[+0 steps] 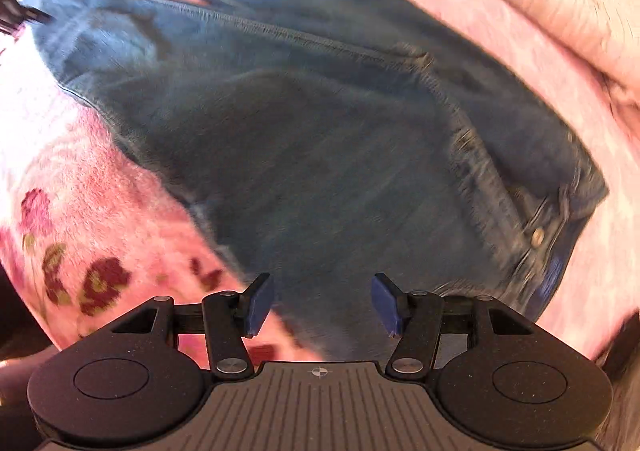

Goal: Fold clothes

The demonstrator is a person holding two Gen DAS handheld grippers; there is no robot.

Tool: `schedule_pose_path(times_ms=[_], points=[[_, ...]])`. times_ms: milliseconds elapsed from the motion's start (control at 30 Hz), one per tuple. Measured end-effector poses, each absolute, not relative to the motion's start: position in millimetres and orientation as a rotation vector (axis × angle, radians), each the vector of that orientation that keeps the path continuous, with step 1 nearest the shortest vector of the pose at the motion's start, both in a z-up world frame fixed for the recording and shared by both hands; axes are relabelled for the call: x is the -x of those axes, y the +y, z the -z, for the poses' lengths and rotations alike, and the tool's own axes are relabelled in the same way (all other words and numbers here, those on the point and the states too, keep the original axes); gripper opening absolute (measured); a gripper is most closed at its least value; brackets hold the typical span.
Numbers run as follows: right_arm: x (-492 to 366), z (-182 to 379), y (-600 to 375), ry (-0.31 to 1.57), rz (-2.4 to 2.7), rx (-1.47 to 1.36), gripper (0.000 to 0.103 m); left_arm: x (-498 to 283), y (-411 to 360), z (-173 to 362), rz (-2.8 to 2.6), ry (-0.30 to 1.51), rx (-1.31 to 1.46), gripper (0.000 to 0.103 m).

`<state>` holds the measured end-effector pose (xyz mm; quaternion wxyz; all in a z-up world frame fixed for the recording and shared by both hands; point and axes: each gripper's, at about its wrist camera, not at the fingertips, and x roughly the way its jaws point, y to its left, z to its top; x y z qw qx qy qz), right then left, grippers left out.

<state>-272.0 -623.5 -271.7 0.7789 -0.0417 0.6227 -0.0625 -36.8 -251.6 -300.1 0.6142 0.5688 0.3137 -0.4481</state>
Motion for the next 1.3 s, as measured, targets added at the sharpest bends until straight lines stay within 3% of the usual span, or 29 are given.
schedule_pose_path(times_ms=[100, 233, 500, 567, 600, 833, 1033, 1067, 1100, 1133, 1167, 1300], points=[[264, 282, -591, 1.373, 0.152, 0.103, 0.057, 9, -211, 300, 0.995, 0.682, -1.331, 0.049], [255, 297, -546, 1.41, 0.092, 0.179, 0.057, 33, -172, 306, 1.219, 0.508, -1.452, 0.049], [268, 319, -532, 1.461, 0.176, 0.337, 0.057, 60, -183, 357, 1.226, 0.294, -1.634, 0.053], [284, 319, -546, 1.472, 0.246, 0.355, 0.057, 56, -192, 355, 1.213, 0.344, -1.61, 0.03], [293, 319, -553, 1.477, 0.282, 0.366, 0.057, 54, -195, 353, 1.2, 0.35, -1.603, 0.013], [350, 333, -601, 1.47, 0.337, 0.614, 0.057, 47, -224, 341, 1.1, 0.431, -1.592, 0.01], [370, 357, -635, 1.319, 0.137, 0.808, 0.057, 62, -239, 344, 0.978, 0.49, -1.655, 0.009], [371, 358, -641, 1.296, 0.113, 0.804, 0.055, 66, -241, 343, 0.958, 0.495, -1.664, 0.009], [370, 356, -646, 1.281, 0.098, 0.775, 0.045, 70, -244, 341, 0.944, 0.496, -1.672, 0.008], [370, 354, -651, 1.271, 0.082, 0.758, 0.014, 74, -246, 338, 0.93, 0.496, -1.68, 0.008], [371, 350, -656, 1.267, 0.071, 0.749, 0.007, 78, -248, 335, 0.919, 0.497, -1.685, 0.008], [385, 308, -686, 1.254, 0.101, 0.669, 0.004, 103, -255, 311, 0.916, 0.51, -1.671, 0.008]])
